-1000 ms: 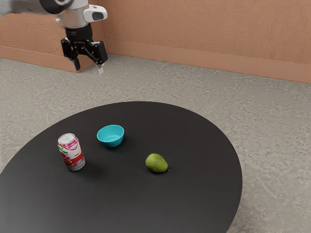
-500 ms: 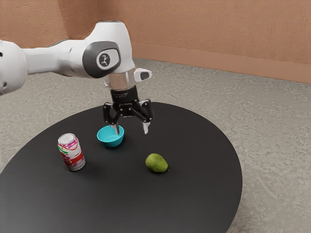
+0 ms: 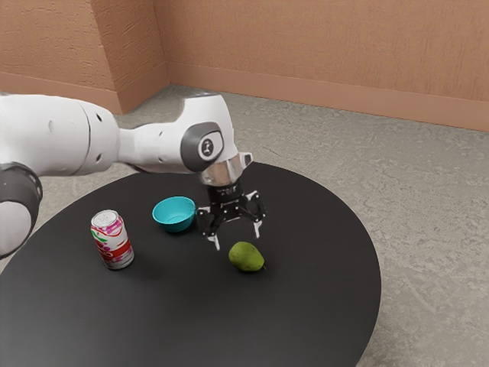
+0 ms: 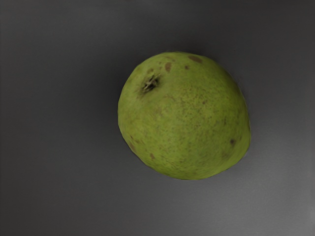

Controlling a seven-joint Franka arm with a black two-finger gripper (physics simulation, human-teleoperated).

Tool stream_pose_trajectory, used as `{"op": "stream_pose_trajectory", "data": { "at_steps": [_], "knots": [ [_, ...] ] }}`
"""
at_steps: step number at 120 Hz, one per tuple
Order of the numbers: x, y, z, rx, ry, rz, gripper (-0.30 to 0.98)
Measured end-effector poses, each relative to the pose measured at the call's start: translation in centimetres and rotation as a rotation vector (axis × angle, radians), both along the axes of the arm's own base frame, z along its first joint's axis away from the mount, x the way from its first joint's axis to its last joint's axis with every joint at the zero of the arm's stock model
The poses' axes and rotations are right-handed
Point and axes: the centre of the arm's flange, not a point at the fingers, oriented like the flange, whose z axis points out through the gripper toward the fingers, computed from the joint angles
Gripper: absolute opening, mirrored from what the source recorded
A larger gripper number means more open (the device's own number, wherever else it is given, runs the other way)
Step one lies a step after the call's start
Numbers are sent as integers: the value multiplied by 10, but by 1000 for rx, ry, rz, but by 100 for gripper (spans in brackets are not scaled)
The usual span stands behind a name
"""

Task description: Place the pear in the bowl.

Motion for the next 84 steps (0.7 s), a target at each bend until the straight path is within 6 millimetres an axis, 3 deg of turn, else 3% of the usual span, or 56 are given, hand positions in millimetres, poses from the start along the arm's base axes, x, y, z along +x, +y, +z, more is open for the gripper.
{"op": "stream_pose_trajectory", "data": {
  "at_steps": [32, 84],
  "knots": [
    [23, 13, -44, 5, 52, 116, 69],
    [44, 17, -73, -4, 74, 188, 69]
  ]
}}
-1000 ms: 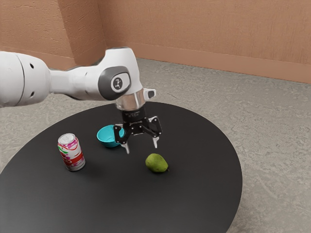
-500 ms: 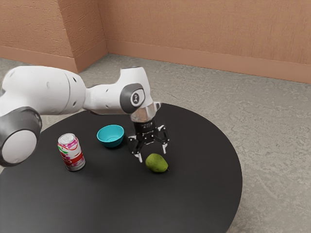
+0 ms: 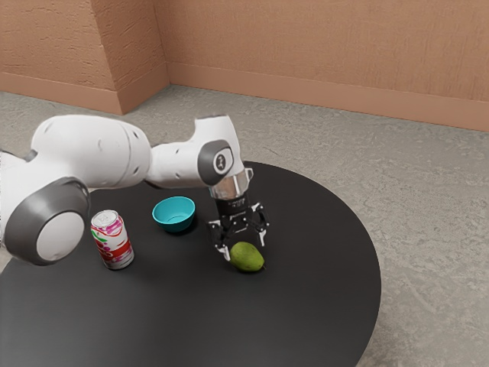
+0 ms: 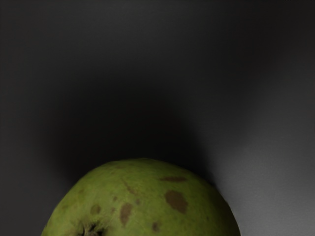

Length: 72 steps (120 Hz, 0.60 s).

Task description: Place the pear in the bowl.

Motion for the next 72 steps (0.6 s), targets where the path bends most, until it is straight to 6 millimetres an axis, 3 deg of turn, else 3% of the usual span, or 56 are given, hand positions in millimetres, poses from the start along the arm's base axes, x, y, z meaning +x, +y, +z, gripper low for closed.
{"op": "stream_pose_trajectory", "data": {
  "at_steps": [72],
  "knots": [
    [4, -3, -18, -7, 17, 16, 69]
  ]
}}
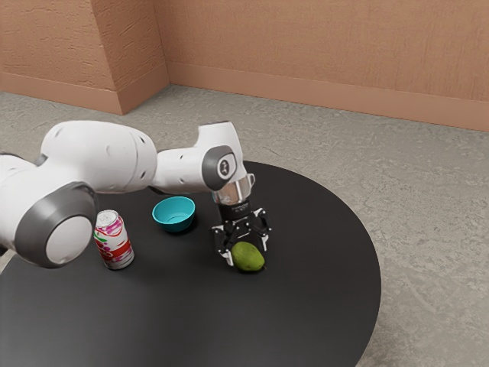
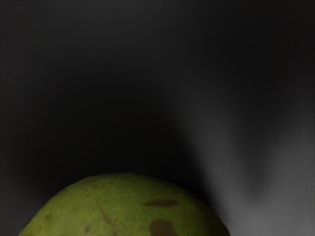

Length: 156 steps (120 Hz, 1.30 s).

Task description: Place the pear in the bowl.

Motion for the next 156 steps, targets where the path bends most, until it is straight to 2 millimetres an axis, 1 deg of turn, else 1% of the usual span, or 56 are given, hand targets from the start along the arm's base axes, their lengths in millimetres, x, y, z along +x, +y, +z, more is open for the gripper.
{"op": "stream_pose_trajectory", "data": {
  "at_steps": [22, 50, 70, 81, 91, 98, 115, 126, 136, 148, 156],
  "knots": [
    [0, 0, -2, 0, 3, 1, 67],
    [0, -1, -5, -6, 5, 4, 53],
    [0, -1, -4, -7, 5, 4, 47],
    [2, -3, 3, -10, -4, 0, 44],
    [2, -3, 15, -15, -13, -3, 43],
    [3, -3, 23, -18, -20, -4, 42],
    [3, 0, 34, -22, -25, -5, 40],
    [4, 12, 52, -20, -40, 3, 39],
    [5, 28, 66, -11, -51, 12, 39],
    [6, 55, 85, 14, -63, 25, 39],
    [5, 78, 97, 39, -70, 37, 39]
  ]
}}
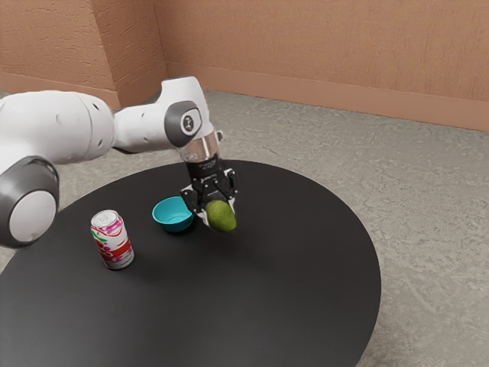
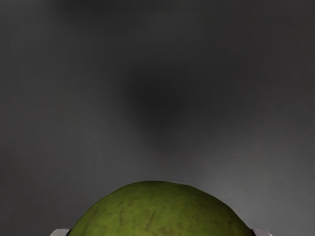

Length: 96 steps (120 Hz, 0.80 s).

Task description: Place the pear in the bowl.

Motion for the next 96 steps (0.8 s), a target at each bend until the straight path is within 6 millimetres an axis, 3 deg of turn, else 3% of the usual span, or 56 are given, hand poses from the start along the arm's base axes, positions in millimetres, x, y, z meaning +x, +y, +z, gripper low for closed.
{"op": "stream_pose_trajectory", "data": {
  "at_steps": [21, 39, 60, 96],
  "knots": [
    [-4, 53, 15, 84, 6, 24, 40],
    [-4, 87, 22, 158, 6, 38, 40],
    [-1, 111, 31, 217, -4, 43, 40],
    [0, 127, 2, 261, 34, 48, 40]
  ]
}}
